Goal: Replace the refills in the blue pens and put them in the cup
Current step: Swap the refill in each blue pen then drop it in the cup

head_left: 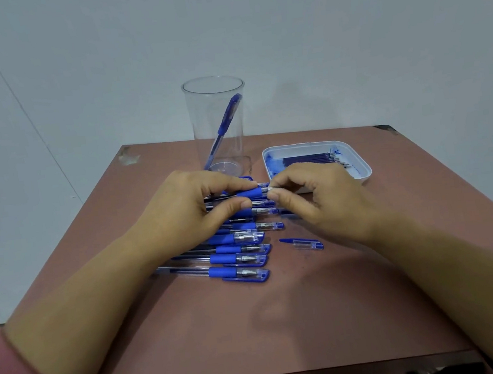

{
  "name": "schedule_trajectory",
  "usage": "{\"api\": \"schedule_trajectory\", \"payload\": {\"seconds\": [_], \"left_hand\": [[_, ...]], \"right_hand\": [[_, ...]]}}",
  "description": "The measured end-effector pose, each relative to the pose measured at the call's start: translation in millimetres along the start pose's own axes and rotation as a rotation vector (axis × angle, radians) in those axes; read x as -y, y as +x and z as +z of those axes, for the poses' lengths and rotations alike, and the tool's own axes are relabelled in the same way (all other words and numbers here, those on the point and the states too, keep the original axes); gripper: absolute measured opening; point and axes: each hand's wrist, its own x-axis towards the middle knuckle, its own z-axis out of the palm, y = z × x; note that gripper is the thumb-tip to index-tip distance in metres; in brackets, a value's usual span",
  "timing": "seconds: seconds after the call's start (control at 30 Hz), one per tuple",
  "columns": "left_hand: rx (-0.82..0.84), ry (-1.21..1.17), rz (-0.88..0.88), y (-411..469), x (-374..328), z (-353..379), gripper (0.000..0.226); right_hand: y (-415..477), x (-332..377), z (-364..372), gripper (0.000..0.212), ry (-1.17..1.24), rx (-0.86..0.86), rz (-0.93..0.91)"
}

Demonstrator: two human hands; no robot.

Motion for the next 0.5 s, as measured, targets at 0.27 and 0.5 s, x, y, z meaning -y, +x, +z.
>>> {"api": "schedule_trajectory", "payload": {"seconds": [0.27, 0.5], "left_hand": [[-0.01, 0.096, -0.12, -3.6, -3.3, -2.2, 0.048], [0.255, 0.412, -0.349, -20.0, -14.3, -9.4, 0.101]], "right_hand": [[1.5, 3.2, 2.2, 0.017, 0.28, -0.153, 0.143], [3.7, 2.0, -18.9, 0.016, 0.513, -0.292, 0.26]]}}
